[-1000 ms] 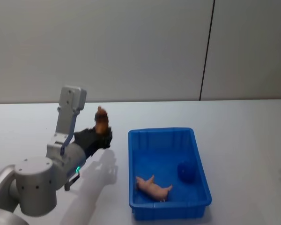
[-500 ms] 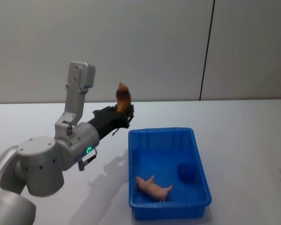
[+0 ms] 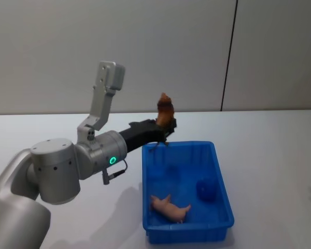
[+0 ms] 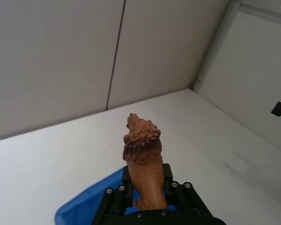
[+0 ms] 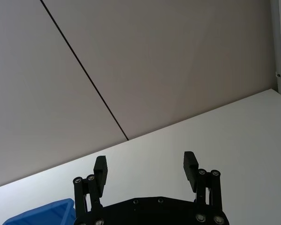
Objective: Pick up the two dolls from the table and place them into the box.
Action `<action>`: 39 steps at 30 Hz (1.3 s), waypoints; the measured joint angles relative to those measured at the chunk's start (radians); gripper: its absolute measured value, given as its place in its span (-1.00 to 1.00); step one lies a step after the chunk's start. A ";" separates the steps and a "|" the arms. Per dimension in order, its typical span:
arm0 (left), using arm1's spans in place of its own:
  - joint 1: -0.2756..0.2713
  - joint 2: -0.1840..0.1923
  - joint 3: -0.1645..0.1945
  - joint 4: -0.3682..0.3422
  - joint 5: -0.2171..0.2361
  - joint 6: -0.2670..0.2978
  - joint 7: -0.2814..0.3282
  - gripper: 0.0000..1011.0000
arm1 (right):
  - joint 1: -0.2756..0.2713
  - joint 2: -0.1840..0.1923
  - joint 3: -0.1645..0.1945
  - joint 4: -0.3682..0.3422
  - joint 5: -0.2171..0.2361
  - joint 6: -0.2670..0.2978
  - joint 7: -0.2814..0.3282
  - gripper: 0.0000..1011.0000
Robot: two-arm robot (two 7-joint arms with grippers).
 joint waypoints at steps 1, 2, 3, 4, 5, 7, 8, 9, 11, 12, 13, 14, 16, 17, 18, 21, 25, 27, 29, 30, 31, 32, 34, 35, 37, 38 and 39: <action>-0.003 -0.002 0.001 0.005 -0.001 0.004 -0.004 -0.29 | 0.000 0.000 0.000 0.000 0.000 0.000 0.000 0.98; -0.006 -0.004 0.003 0.011 -0.003 0.010 -0.010 -0.29 | 0.000 0.000 0.000 0.000 0.000 0.000 0.000 0.98; -0.011 -0.008 0.005 0.023 -0.007 0.023 -0.021 -0.29 | 0.000 0.000 0.000 0.000 0.000 0.000 0.000 0.98; -0.015 -0.011 0.007 0.031 -0.008 0.028 -0.026 -0.29 | 0.000 0.000 0.000 0.000 0.000 0.000 0.000 0.98; -0.017 -0.012 0.008 0.037 -0.010 0.033 -0.030 -0.29 | 0.000 0.000 0.000 0.000 0.000 0.000 0.000 0.98; -0.025 -0.019 0.013 0.055 -0.012 0.046 -0.041 -0.29 | 0.000 0.000 0.000 0.000 0.000 0.000 0.000 0.98; -0.027 -0.020 0.014 0.060 -0.012 0.049 -0.044 -0.29 | 0.000 0.000 0.000 0.000 0.000 0.000 0.000 0.98; -0.029 -0.022 0.015 0.066 -0.013 0.053 -0.047 -0.29 | 0.000 0.000 0.000 0.000 0.000 0.000 0.000 0.98; -0.035 -0.027 0.018 0.079 -0.013 0.061 -0.054 -0.22 | 0.000 0.000 0.000 0.000 0.000 0.000 0.000 0.98; -0.037 -0.028 0.019 0.084 -0.014 0.063 -0.056 -0.20 | 0.000 0.000 0.000 0.000 0.000 0.000 0.000 0.98; -0.040 -0.030 0.021 0.091 -0.014 0.068 -0.061 -0.06 | 0.000 0.000 0.000 0.000 0.000 0.000 0.000 0.98; -0.042 -0.032 0.022 0.095 -0.014 0.069 -0.063 -0.03 | 0.000 0.000 0.000 0.000 0.000 0.000 0.000 0.98; -0.044 -0.034 0.023 0.101 -0.015 0.073 -0.066 0.06 | 0.000 0.000 0.000 0.000 0.000 0.000 0.000 0.98; -0.046 -0.035 0.025 0.106 -0.015 0.076 -0.069 0.18 | 0.000 0.000 0.000 0.000 0.000 0.000 0.000 0.98; -0.048 -0.036 0.025 0.109 -0.015 0.077 -0.070 0.20 | 0.000 0.000 0.000 0.000 0.000 0.000 0.000 0.98; -0.051 -0.039 0.027 0.117 -0.015 0.082 -0.075 0.37 | 0.000 0.000 0.000 0.000 0.000 0.000 0.000 0.98; -0.054 -0.041 0.029 0.123 -0.016 0.085 -0.078 0.63 | 0.000 0.000 0.000 0.000 0.000 0.000 0.000 0.98; -0.055 -0.041 0.029 0.124 -0.016 0.084 -0.079 0.74 | 0.000 0.000 0.000 0.000 0.000 0.000 0.000 0.98; -0.054 -0.041 0.030 0.124 -0.016 0.080 -0.078 0.83 | 0.000 0.000 0.000 0.000 0.000 0.000 0.000 0.98; -0.054 -0.040 0.030 0.122 -0.015 0.073 -0.075 0.90 | 0.000 0.000 0.000 0.000 0.000 0.000 0.000 0.98; -0.053 -0.040 0.030 0.121 -0.015 0.069 -0.073 0.96 | 0.000 0.000 0.000 0.000 0.000 0.000 0.000 0.98; -0.051 -0.039 0.030 0.117 -0.014 0.060 -0.068 0.96 | 0.000 0.000 0.000 0.000 0.000 0.000 0.000 0.98; -0.047 -0.037 0.030 0.111 -0.011 0.048 -0.060 0.98 | 0.000 0.000 0.000 0.000 0.000 0.000 0.000 0.98; -0.046 -0.036 0.029 0.109 -0.010 0.042 -0.056 0.98 | 0.000 0.000 0.000 0.000 0.000 0.000 0.000 0.98; -0.041 -0.033 0.029 0.099 -0.006 0.021 -0.040 0.98 | 0.000 0.000 0.000 0.000 0.000 0.000 0.000 0.98; -0.036 -0.031 0.028 0.090 -0.004 0.007 -0.030 0.98 | 0.000 0.000 0.000 0.000 0.000 0.000 0.000 0.98; -0.034 -0.030 0.027 0.086 -0.003 0.000 -0.024 0.98 | 0.000 0.000 0.000 0.000 0.000 0.000 0.000 0.98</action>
